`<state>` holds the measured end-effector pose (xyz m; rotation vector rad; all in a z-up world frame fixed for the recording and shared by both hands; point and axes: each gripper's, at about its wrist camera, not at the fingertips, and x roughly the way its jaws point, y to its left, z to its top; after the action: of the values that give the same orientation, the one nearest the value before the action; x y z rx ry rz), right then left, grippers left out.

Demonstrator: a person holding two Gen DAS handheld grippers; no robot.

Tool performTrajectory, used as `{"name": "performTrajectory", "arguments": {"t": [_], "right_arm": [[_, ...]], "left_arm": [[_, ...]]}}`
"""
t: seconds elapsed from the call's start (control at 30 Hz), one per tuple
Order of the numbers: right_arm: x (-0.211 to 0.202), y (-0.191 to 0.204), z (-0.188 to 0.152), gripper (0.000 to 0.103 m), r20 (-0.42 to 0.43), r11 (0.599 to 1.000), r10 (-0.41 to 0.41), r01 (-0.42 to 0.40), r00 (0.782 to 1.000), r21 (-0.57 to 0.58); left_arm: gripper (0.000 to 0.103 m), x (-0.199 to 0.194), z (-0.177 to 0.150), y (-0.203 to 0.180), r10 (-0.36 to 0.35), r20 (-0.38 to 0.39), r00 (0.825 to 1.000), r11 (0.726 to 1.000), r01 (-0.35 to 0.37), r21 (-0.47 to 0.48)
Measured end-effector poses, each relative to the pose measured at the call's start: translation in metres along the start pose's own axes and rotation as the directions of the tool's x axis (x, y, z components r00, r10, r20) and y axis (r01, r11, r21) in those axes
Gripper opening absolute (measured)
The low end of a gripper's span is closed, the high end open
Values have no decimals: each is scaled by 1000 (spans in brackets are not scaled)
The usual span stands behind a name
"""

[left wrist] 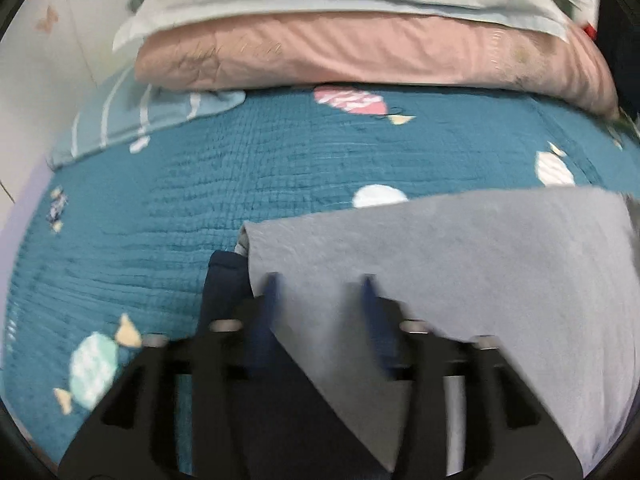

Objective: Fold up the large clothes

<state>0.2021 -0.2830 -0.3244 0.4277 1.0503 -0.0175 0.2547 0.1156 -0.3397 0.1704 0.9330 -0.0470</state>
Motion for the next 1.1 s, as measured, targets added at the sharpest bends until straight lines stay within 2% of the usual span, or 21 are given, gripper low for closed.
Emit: {"name": "performTrajectory", "arguments": {"t": [0.1,0.23,0.33,0.4,0.43,0.47,0.53,0.63,0.73,0.8,0.83,0.9,0.93,0.97,1.0,1.07,1.1], "right_arm": [[-31,-16,-12,93,-14,999,41,-41,999,14],[-44,-53,-35,93,-143,987,120,-103,982,121],[-33,-82,-68,93,-257,934,258,-172,931,314],[-29,-86,-85,94,-265,894,342,-225,902,388],[-30,-85,-91,94,-250,883,366,-250,896,397],[-32,-83,-95,94,-226,884,370,-267,901,384],[-32,-80,-98,94,-206,854,425,-314,882,415],[-31,-76,-95,93,-201,840,447,-332,872,428],[-29,-83,-97,90,-186,786,507,-363,842,501],[-25,-84,-103,66,-196,720,602,-421,774,551],[-22,-84,-107,66,-198,701,621,-424,758,574],[-20,-84,-110,66,-217,747,569,-388,793,540],[-16,-85,-110,66,-216,744,572,-389,791,543],[-10,-88,-112,67,-188,709,599,-405,779,577],[-8,-89,-111,67,-172,694,609,-415,775,589],[-7,-87,-106,67,-151,694,614,-439,775,571],[-10,-86,-102,66,-127,699,611,-456,782,551]], "left_arm": [[63,-26,-10,-8,-33,12,999,999,33,13],[74,-58,-24,-17,-86,7,996,996,86,-7],[79,-80,-36,-25,-113,-3,994,993,113,-23],[80,-89,-44,-31,-127,-7,992,992,126,-24],[81,-96,-50,-34,-129,-9,992,991,128,-25],[82,-100,-55,-36,-128,-13,992,991,128,-27],[82,-104,-65,-39,-130,-30,991,991,128,-44],[82,-107,-77,-38,-130,-58,990,990,127,-65],[82,-109,-86,-31,-119,-73,990,989,111,-101],[82,-110,-91,-26,-129,-81,988,984,117,-135],[82,-110,-93,-23,-129,-89,988,982,115,-152],[82,-109,-95,-19,-121,-96,988,981,104,-166],[82,-109,-96,-17,-119,-100,988,980,101,-170],[82,-108,-96,-16,-119,-103,987,980,100,-173],[82,-108,-96,-15,-118,-106,987,979,99,-176],[83,-107,-97,-12,-118,-109,987,978,96,-185],[84,-106,-97,-12,-119,-112,987,977,96,-189]]}}
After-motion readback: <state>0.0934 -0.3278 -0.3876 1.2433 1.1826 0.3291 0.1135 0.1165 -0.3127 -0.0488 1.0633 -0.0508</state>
